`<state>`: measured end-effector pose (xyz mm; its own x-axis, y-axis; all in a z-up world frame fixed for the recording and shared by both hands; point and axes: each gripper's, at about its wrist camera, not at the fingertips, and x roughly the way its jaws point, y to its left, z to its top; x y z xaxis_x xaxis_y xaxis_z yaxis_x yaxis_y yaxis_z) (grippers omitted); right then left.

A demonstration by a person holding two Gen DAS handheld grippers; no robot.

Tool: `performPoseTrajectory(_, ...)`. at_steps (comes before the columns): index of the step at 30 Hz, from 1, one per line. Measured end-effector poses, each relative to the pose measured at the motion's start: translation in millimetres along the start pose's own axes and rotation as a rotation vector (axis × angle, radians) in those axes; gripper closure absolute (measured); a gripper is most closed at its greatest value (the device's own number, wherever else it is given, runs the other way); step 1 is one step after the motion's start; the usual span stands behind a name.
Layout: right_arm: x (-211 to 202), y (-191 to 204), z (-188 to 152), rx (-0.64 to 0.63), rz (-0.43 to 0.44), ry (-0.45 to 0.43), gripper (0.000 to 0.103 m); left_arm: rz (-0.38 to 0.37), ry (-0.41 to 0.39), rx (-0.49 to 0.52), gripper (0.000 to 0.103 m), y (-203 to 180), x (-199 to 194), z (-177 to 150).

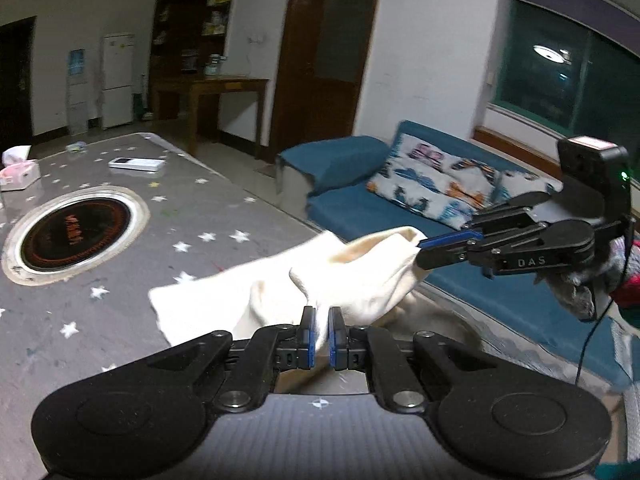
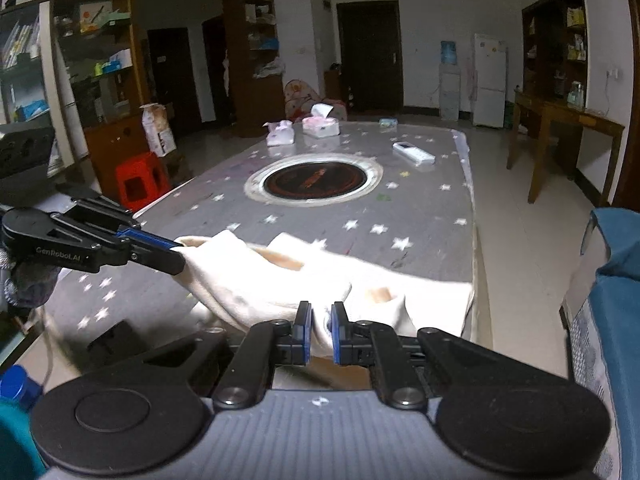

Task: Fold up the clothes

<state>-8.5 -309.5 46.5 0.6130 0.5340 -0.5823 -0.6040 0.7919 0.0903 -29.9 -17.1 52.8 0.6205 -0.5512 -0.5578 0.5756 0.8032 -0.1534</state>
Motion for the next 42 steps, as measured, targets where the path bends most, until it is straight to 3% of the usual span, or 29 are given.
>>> performPoseTrajectory(10,-38.0,27.4,-38.0,0.002,0.079,0.103,0.093,-0.142,0.094,0.019,0.095,-23.5,-8.2,-27.4)
performPoseTrajectory(16,-56.3,19.6,-38.4,0.056,0.121,0.087,0.091,-0.207,0.068,0.013,0.094,-16.3,-16.7,-23.9)
performPoseTrajectory(19,-52.9,10.7,-28.8,0.056,0.081,0.064,0.089,-0.155,0.028,-0.002,0.094,-5.5,-20.8,-12.7)
performPoseTrajectory(22,-38.2,-0.9,-21.9,0.055,0.032,0.068,0.085,-0.041,0.008,-0.042,0.092,12.6,-14.6,-1.6)
performPoseTrajectory(25,-15.8,-16.0,-18.2,0.062,-0.02,0.088,0.078,0.112,0.043,-0.114,0.083,40.1,8.1,6.5)
performPoseTrajectory(28,8.7,-30.3,-18.2,0.071,-0.065,0.117,0.076,0.204,0.095,-0.191,0.075,67.6,36.0,8.1)
performPoseTrajectory(33,43.4,-49.8,-24.6,0.098,-0.124,0.163,0.068,0.28,0.162,-0.234,0.065,95.5,78.4,5.2)
performPoseTrajectory(42,90.9,-80.4,-30.0,0.144,-0.2,0.209,0.068,0.329,0.204,-0.276,0.071,113.9,115.2,-2.0)
